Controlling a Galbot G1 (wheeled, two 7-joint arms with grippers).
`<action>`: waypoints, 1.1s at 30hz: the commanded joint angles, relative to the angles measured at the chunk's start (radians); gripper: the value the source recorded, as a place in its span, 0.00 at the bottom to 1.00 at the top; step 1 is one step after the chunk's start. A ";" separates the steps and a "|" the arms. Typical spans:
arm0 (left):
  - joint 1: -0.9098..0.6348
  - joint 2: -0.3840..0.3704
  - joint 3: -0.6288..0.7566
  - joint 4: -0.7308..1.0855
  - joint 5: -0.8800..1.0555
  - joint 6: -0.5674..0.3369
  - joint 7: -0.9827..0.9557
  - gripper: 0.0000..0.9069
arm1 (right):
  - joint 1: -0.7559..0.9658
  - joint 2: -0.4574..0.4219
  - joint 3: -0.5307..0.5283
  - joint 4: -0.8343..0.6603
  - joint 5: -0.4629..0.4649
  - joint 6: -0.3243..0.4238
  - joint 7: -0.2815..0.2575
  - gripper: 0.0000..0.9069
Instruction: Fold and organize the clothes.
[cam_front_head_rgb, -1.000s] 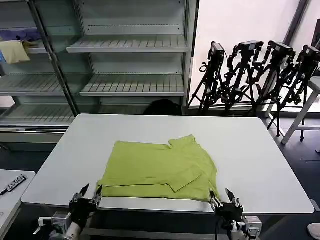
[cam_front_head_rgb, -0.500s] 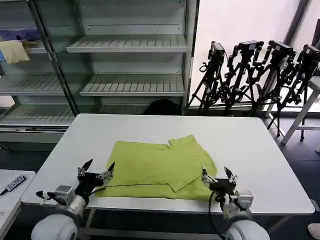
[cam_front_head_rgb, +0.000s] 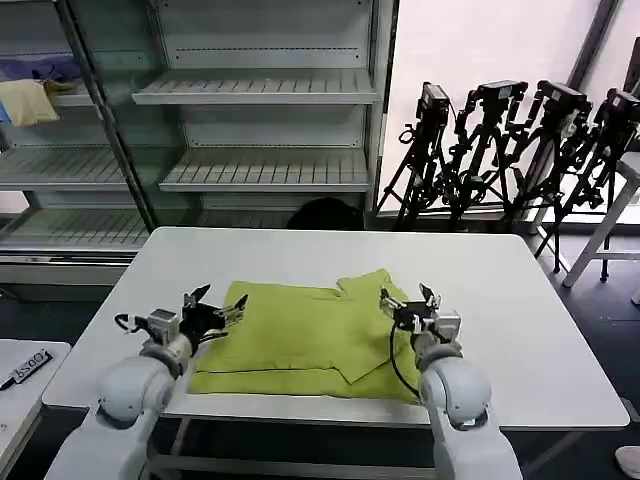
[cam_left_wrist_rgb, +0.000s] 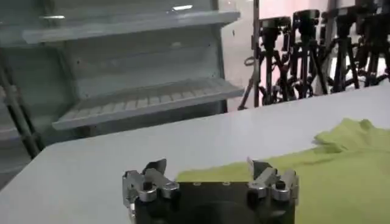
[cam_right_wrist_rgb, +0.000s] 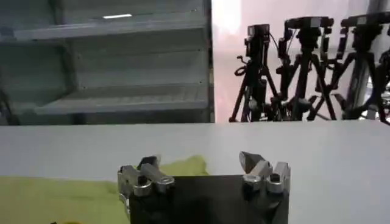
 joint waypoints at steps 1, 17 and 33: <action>-0.237 0.010 0.146 0.272 -0.018 0.016 0.033 1.00 | 0.160 0.015 -0.001 -0.232 -0.033 -0.001 -0.015 1.00; -0.349 -0.013 0.175 0.418 -0.061 0.016 0.060 1.00 | 0.233 0.041 0.026 -0.375 -0.074 0.000 -0.026 1.00; -0.323 -0.013 0.136 0.445 -0.067 0.015 0.088 1.00 | 0.249 0.057 0.030 -0.409 -0.106 0.001 -0.033 1.00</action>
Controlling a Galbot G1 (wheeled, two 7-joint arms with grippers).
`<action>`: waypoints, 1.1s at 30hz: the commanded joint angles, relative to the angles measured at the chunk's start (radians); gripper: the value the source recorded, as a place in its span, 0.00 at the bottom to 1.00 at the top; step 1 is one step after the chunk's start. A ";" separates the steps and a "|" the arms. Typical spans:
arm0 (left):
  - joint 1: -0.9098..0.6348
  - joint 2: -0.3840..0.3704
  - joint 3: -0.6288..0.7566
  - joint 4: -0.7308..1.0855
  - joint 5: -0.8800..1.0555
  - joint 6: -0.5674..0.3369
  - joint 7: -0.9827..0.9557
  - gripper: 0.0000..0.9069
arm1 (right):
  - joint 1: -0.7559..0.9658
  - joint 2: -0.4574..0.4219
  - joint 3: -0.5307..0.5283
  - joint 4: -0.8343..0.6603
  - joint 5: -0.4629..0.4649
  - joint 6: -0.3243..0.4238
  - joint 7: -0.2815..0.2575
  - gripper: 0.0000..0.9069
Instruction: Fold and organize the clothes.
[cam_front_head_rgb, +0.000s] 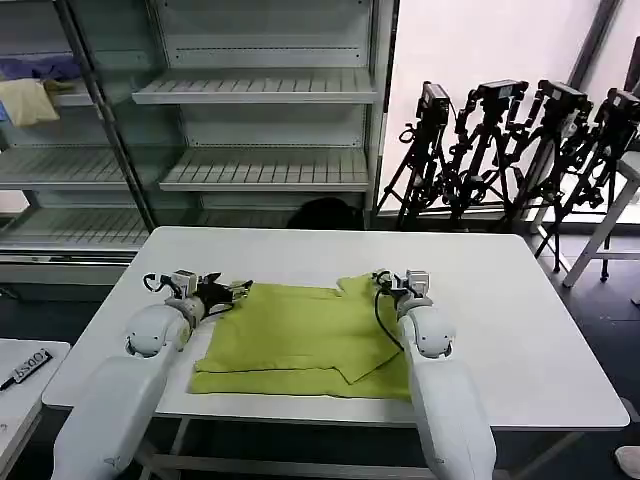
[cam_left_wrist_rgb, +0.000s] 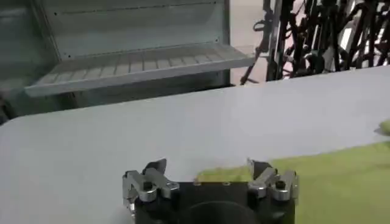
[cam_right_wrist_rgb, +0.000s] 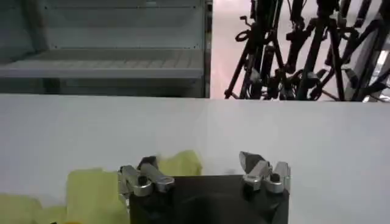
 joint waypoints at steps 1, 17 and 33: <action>-0.015 -0.006 0.000 0.035 -0.008 0.001 0.010 1.00 | 0.015 0.003 0.002 -0.030 -0.013 0.000 -0.002 1.00; 0.020 -0.017 -0.029 0.019 -0.022 0.001 0.009 0.89 | 0.006 0.007 -0.009 -0.030 -0.033 0.000 -0.010 0.99; 0.037 -0.032 -0.036 0.004 -0.020 0.000 0.009 0.70 | -0.021 0.007 -0.023 -0.023 -0.058 -0.001 -0.020 0.24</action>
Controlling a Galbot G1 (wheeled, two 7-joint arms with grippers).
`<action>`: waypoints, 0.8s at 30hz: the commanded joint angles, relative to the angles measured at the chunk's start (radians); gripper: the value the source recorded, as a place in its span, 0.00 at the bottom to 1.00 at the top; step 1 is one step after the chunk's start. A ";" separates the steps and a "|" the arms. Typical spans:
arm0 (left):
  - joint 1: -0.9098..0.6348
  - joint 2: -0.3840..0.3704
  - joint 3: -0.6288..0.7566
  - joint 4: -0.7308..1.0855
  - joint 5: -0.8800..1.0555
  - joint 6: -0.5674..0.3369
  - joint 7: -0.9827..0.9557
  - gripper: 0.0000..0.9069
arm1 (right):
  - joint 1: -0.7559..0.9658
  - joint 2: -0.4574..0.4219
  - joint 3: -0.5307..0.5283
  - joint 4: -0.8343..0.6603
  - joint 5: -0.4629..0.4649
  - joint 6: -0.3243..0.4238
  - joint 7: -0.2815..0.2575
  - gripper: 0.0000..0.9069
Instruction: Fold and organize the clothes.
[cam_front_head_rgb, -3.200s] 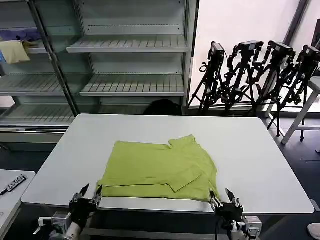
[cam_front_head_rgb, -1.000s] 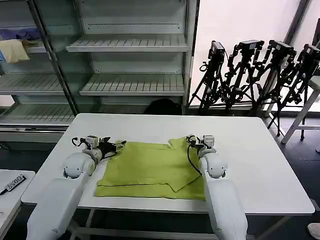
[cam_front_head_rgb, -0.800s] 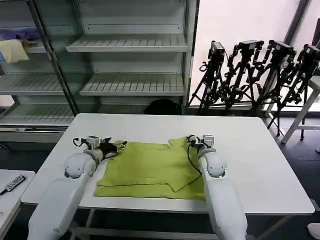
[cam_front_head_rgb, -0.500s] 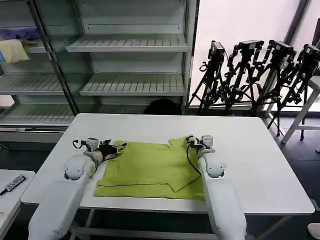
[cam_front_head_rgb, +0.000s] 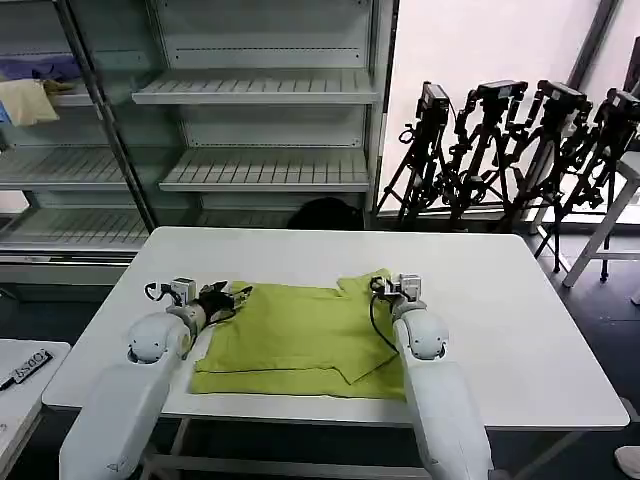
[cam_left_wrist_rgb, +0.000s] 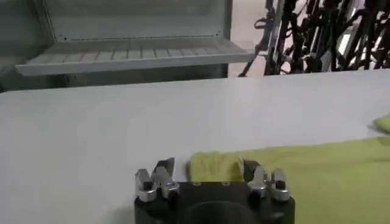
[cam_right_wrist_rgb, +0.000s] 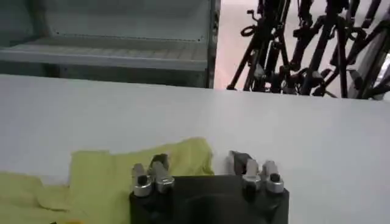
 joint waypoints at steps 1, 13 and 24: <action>0.006 -0.002 -0.005 -0.004 0.000 -0.001 0.000 0.70 | -0.004 0.000 -0.001 -0.002 -0.006 -0.005 -0.003 0.22; 0.012 0.000 -0.005 -0.026 -0.001 -0.001 0.002 0.02 | -0.019 -0.003 0.003 0.035 0.021 -0.003 -0.003 0.00; 0.018 -0.015 -0.003 -0.031 0.005 -0.001 0.016 0.01 | -0.042 -0.014 -0.008 0.107 0.044 -0.003 0.006 0.00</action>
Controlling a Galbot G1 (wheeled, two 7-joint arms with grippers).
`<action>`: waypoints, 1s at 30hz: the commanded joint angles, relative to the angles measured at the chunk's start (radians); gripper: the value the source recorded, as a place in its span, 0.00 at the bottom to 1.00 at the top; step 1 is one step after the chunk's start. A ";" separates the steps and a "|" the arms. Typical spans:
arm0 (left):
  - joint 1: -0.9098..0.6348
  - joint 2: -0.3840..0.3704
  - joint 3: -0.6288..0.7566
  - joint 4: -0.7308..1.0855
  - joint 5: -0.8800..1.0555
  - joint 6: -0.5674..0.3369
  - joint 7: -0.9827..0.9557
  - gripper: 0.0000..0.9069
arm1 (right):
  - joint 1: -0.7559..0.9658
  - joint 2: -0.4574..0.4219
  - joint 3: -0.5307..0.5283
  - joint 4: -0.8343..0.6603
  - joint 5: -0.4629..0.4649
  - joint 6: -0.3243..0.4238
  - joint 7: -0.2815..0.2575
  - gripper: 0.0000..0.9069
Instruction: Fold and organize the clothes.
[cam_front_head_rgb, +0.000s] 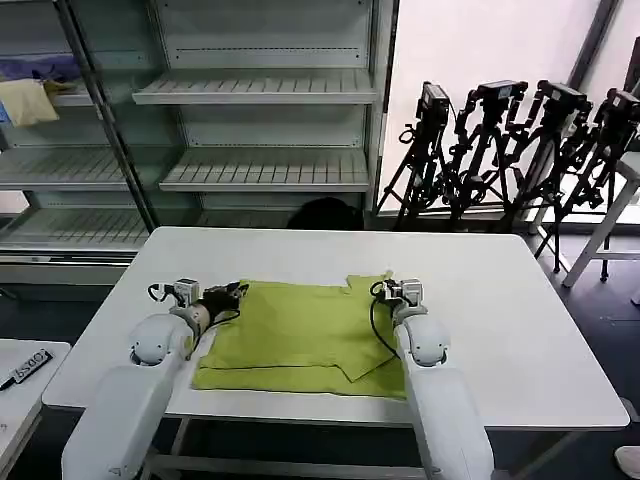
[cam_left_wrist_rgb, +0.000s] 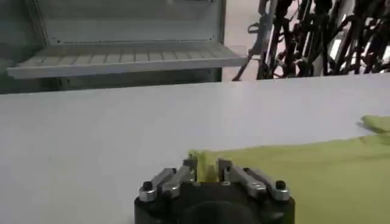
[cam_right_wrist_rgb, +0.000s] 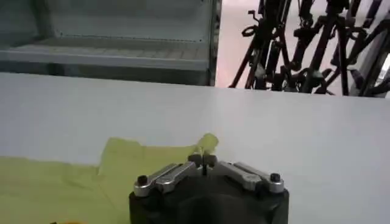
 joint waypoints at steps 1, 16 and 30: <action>0.007 -0.004 -0.001 -0.005 0.004 0.000 0.008 0.01 | -0.008 -0.001 -0.001 0.052 0.015 0.003 0.003 0.00; -0.001 -0.016 -0.013 0.010 0.057 -0.003 -0.002 1.00 | -0.019 -0.006 -0.008 0.080 0.024 0.003 0.003 0.00; -0.008 -0.028 -0.012 0.033 0.078 -0.003 0.003 0.00 | -0.016 -0.008 -0.003 0.074 0.019 0.004 0.001 0.00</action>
